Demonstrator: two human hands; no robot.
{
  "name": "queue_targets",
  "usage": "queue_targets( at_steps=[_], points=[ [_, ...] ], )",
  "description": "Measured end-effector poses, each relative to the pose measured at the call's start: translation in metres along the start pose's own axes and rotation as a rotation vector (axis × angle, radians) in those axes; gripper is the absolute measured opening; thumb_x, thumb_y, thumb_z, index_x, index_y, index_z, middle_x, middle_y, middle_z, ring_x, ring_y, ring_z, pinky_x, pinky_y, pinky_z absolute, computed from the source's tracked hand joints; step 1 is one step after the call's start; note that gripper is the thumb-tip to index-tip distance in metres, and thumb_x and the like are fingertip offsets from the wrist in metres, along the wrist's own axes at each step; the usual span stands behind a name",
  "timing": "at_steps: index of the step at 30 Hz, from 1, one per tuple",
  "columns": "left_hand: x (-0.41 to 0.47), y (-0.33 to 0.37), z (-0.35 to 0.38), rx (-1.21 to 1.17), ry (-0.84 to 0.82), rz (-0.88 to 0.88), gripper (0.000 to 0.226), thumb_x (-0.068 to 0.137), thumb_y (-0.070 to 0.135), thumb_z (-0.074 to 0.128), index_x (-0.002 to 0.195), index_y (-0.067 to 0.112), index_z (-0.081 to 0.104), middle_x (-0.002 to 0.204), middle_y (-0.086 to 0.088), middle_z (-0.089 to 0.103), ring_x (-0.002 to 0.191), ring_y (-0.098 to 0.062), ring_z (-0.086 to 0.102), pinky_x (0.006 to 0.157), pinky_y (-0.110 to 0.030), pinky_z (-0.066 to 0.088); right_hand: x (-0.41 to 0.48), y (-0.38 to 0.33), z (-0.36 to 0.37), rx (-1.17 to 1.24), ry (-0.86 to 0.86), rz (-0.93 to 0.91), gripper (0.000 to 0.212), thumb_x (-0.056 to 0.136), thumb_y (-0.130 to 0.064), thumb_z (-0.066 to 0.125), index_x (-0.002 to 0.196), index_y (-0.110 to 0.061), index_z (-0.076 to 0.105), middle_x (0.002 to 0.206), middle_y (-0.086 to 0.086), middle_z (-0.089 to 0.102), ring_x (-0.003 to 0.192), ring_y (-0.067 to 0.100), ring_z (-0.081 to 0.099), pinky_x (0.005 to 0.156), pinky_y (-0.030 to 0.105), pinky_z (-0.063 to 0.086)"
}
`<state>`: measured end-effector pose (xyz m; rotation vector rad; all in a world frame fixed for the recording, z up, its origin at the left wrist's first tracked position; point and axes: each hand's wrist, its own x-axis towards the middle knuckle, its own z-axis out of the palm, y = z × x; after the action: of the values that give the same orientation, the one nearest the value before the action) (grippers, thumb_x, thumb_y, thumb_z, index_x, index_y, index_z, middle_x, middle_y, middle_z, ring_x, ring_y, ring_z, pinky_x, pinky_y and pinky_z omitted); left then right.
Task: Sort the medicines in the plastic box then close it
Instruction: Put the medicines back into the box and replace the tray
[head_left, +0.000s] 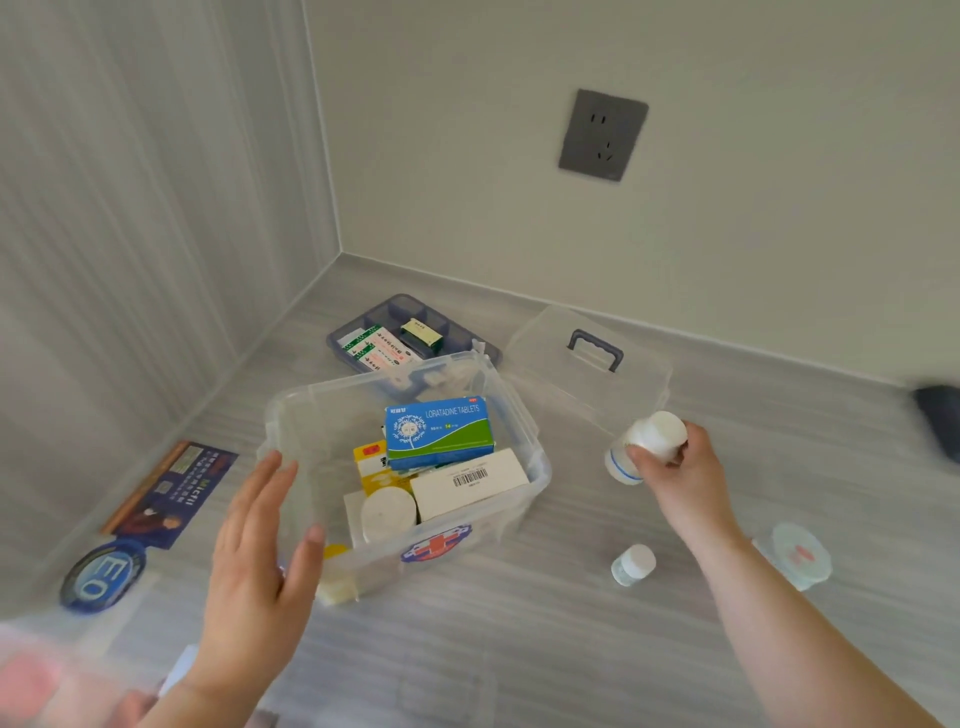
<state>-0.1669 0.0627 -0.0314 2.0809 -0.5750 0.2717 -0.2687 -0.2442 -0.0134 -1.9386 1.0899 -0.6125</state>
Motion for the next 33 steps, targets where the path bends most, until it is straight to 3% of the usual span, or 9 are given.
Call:
queue_targets(
  at_steps=[3, 5, 7, 10, 12, 16, 19, 25, 33],
  points=[
    [0.001, 0.001, -0.004, -0.016, -0.066, 0.007, 0.081, 0.078, 0.063, 0.032, 0.127, -0.002, 0.037, 0.133, -0.006, 0.03, 0.123, 0.001, 0.02, 0.108, -0.022, 0.017, -0.008, -0.045, -0.008, 0.164, 0.037, -0.187, 0.034, 0.076, -0.011, 0.068, 0.102, -0.021, 0.048, 0.094, -0.002, 0.061, 0.08, 0.009, 0.059, 0.071, 0.02, 0.043],
    [0.002, 0.001, -0.007, -0.024, -0.106, 0.025, 0.084, 0.08, 0.068, 0.021, 0.128, 0.001, 0.033, 0.134, -0.007, 0.029, 0.128, 0.007, 0.015, 0.107, -0.007, 0.008, -0.02, -0.081, -0.005, 0.297, -0.041, -0.32, 0.032, 0.076, -0.009, 0.067, 0.092, -0.029, 0.048, 0.088, -0.015, 0.059, 0.072, -0.013, 0.06, 0.062, 0.003, 0.045],
    [0.003, -0.001, -0.009, -0.034, -0.135, 0.031, 0.08, 0.08, 0.068, 0.019, 0.128, 0.005, 0.031, 0.135, -0.006, 0.028, 0.128, 0.018, 0.008, 0.105, -0.003, 0.005, -0.031, -0.111, 0.008, 0.372, -0.196, -0.401, 0.037, 0.075, -0.004, 0.068, 0.085, -0.035, 0.049, 0.087, -0.02, 0.058, 0.068, -0.021, 0.058, 0.059, -0.002, 0.044],
    [0.005, -0.009, -0.014, -0.016, -0.166, 0.08, 0.078, 0.08, 0.069, 0.021, 0.128, 0.007, 0.03, 0.135, -0.005, 0.028, 0.128, 0.02, 0.004, 0.105, -0.003, 0.005, -0.048, -0.142, 0.049, 0.369, -0.492, -0.396, 0.037, 0.073, -0.004, 0.069, 0.081, -0.035, 0.05, 0.084, -0.019, 0.059, 0.068, -0.015, 0.06, 0.061, 0.003, 0.048],
    [0.005, -0.013, -0.017, 0.012, -0.182, 0.109, 0.079, 0.079, 0.07, 0.022, 0.128, 0.008, 0.03, 0.136, -0.004, 0.028, 0.128, 0.019, 0.003, 0.105, -0.003, 0.005, -0.058, -0.154, 0.083, 0.281, -0.669, -0.36, 0.036, 0.074, -0.008, 0.069, 0.081, -0.036, 0.048, 0.086, -0.016, 0.059, 0.076, -0.005, 0.061, 0.072, 0.013, 0.051],
    [0.006, -0.016, -0.019, 0.0, -0.193, 0.113, 0.07, 0.08, 0.069, 0.024, 0.127, 0.016, 0.028, 0.138, -0.004, 0.023, 0.131, 0.009, 0.009, 0.106, -0.006, 0.005, -0.071, -0.16, 0.134, -0.037, -0.886, -0.296, 0.033, 0.075, -0.022, 0.068, 0.099, -0.023, 0.045, 0.101, -0.001, 0.056, 0.096, 0.016, 0.056, 0.087, 0.033, 0.047],
    [0.007, -0.016, -0.018, 0.002, -0.187, 0.121, 0.07, 0.082, 0.065, 0.025, 0.127, 0.011, 0.033, 0.135, -0.007, 0.031, 0.129, -0.009, 0.019, 0.106, -0.008, 0.006, -0.075, -0.152, 0.158, -0.306, -0.895, -0.313, 0.046, 0.075, -0.033, 0.065, 0.111, -0.014, 0.044, 0.114, 0.006, 0.059, 0.104, 0.023, 0.056, 0.082, 0.033, 0.044],
    [0.009, -0.017, -0.019, -0.004, -0.206, 0.133, 0.071, 0.084, 0.062, 0.025, 0.125, 0.005, 0.037, 0.133, -0.009, 0.034, 0.128, -0.015, 0.022, 0.107, -0.012, 0.008, -0.084, -0.14, 0.195, -0.79, -0.871, -0.535, 0.052, 0.081, -0.042, 0.053, 0.117, -0.011, 0.035, 0.122, 0.014, 0.057, 0.116, 0.034, 0.049, 0.094, 0.041, 0.035],
    [0.009, -0.019, -0.019, -0.008, -0.21, 0.141, 0.066, 0.086, 0.058, 0.026, 0.128, 0.007, 0.033, 0.135, -0.008, 0.033, 0.129, -0.012, 0.022, 0.109, -0.014, 0.007, -0.078, -0.132, 0.21, -0.983, -0.815, -0.715, 0.04, 0.085, -0.044, 0.041, 0.108, -0.011, 0.05, 0.118, 0.013, 0.059, 0.114, 0.032, 0.042, 0.093, 0.042, 0.031]
  ],
)
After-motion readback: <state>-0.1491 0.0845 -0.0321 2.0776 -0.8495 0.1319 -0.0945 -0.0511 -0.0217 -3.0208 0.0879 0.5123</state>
